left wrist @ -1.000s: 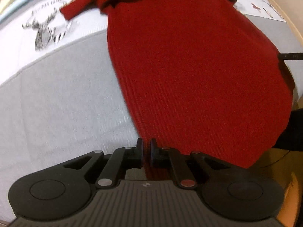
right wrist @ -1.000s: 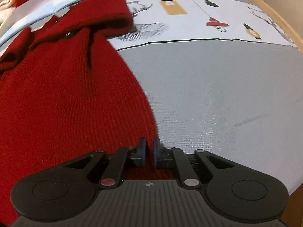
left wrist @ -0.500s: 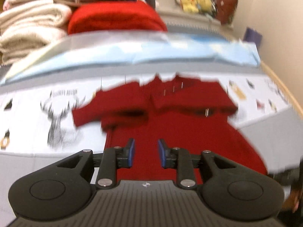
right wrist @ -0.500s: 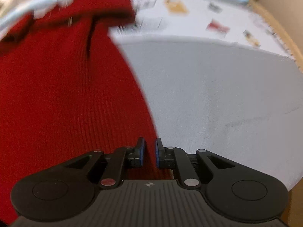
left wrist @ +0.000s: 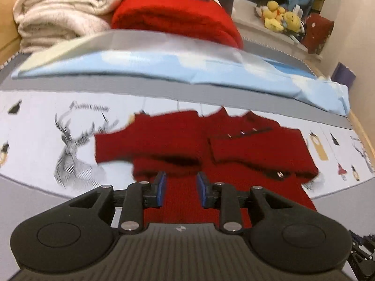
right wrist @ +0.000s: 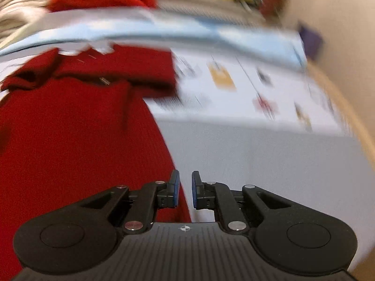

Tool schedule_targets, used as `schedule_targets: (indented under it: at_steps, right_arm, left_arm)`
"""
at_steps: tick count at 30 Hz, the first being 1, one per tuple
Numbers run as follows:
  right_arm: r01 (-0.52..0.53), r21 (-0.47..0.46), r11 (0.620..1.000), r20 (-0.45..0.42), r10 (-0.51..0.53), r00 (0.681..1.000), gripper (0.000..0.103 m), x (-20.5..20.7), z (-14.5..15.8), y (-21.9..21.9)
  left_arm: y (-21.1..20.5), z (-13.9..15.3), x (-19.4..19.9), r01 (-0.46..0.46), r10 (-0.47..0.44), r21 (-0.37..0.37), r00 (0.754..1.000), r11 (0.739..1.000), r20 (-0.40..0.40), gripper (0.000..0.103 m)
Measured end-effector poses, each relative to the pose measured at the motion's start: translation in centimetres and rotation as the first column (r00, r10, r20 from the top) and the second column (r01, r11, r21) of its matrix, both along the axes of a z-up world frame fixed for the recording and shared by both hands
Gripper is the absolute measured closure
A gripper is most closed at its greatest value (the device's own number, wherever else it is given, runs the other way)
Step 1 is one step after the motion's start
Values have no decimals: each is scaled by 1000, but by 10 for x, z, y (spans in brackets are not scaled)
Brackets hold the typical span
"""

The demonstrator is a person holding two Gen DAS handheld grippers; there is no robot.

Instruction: Fold small clothes

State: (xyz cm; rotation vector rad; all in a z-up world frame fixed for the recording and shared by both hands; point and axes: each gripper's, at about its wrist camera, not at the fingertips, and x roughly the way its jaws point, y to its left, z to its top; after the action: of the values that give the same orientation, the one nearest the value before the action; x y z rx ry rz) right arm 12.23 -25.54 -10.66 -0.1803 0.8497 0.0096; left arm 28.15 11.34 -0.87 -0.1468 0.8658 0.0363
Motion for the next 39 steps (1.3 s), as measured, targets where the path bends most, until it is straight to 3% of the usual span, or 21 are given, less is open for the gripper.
schedule_targets:
  at_steps: [3, 6, 8, 13, 15, 20, 22, 26, 29, 31, 33, 36, 37, 39]
  right_arm:
    - [-136, -27, 990, 46, 137, 989, 90, 25, 2, 43]
    - [-228, -52, 972, 44, 230, 972, 72, 70, -9, 93]
    - [-271, -76, 960, 50, 275, 960, 69, 101, -20, 125]
    - [-338, -218, 915, 27, 352, 936, 53, 170, -47, 188]
    - [-371, -289, 882, 2, 389, 921, 53, 184, -57, 204]
    - [-411, -394, 822, -39, 432, 901, 56, 211, -78, 223]
    - [-414, -385, 825, -31, 437, 899, 87, 217, -78, 219]
    - [-384, -310, 870, 61, 421, 905, 92, 228, -50, 195]
    - [-278, -177, 944, 185, 310, 933, 92, 241, -5, 144]
    - [-163, -57, 985, 259, 172, 950, 92, 251, 28, 93]
    - [-36, 63, 997, 292, 16, 956, 92, 260, 52, 34]
    - [198, 192, 961, 307, -250, 918, 93, 264, 70, -65]
    - [285, 213, 935, 294, -339, 893, 93, 265, 68, -96]
    - [475, 249, 844, 224, -527, 819, 93, 262, 52, -166]
  left_arm:
    - [7, -13, 14, -20, 22, 27, 998, 999, -56, 71]
    - [22, -24, 16, -25, 24, -7, 994, 1000, -109, 71]
    - [27, -26, 12, -25, 23, -12, 993, 1000, -117, 71]
    - [32, -31, 13, -11, 9, -8, 992, 1000, -127, 71]
    - [35, -35, 14, -17, 16, -4, 990, 1000, -137, 71]
    - [40, -38, 17, -23, 22, -7, 989, 1000, -149, 71]
    - [41, -39, 19, -26, 23, -15, 988, 1000, -153, 71]
    - [38, -39, 21, -26, 22, -27, 988, 999, -154, 71]
    - [34, -39, 21, -19, 15, -22, 988, 1000, -151, 71]
    - [32, -40, 22, -13, 11, -13, 988, 1000, -155, 71]
    - [31, -42, 23, -10, 9, -5, 987, 1000, -159, 71]
    - [30, -45, 24, -4, 5, 8, 987, 1000, -163, 71]
    - [30, -45, 24, 0, 2, 13, 987, 1000, -163, 71]
    - [29, -47, 24, 8, -4, 22, 987, 1000, -162, 71]
